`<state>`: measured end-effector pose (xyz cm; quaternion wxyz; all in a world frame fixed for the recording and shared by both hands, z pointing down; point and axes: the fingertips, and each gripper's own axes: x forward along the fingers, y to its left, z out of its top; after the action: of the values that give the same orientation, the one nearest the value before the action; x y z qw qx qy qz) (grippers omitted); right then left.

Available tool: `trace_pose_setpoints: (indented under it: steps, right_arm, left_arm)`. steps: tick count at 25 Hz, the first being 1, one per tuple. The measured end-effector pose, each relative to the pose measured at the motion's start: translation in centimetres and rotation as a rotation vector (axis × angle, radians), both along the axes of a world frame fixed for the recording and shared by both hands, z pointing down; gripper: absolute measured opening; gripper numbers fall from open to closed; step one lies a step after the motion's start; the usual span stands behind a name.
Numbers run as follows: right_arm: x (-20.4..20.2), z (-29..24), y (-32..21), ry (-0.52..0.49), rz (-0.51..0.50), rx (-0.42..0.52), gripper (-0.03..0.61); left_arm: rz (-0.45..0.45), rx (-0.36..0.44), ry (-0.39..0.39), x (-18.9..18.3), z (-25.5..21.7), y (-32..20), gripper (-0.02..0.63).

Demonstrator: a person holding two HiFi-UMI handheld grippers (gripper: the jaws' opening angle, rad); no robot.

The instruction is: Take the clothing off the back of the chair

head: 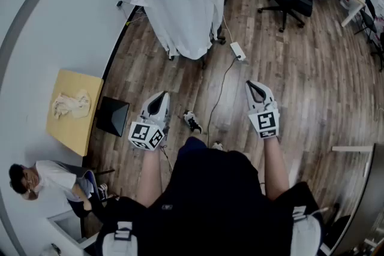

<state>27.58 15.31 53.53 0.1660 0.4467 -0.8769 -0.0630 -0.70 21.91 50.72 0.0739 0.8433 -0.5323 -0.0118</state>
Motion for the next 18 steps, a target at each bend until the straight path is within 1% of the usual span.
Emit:
trace_pose_setpoints:
  steps: [5,18]
  right_arm:
    - [-0.2,-0.3,0.4,0.017,-0.007,-0.004,-0.006]
    - [-1.5,-1.0,-1.7,0.033,-0.004,0.018,-0.006]
  left_arm:
    - [-0.019,0.015,0.003,-0.8,-0.4,0.4,0.002]
    - [-0.060,0.020,0.026,-3.0,-0.4,-1.1,0.002]
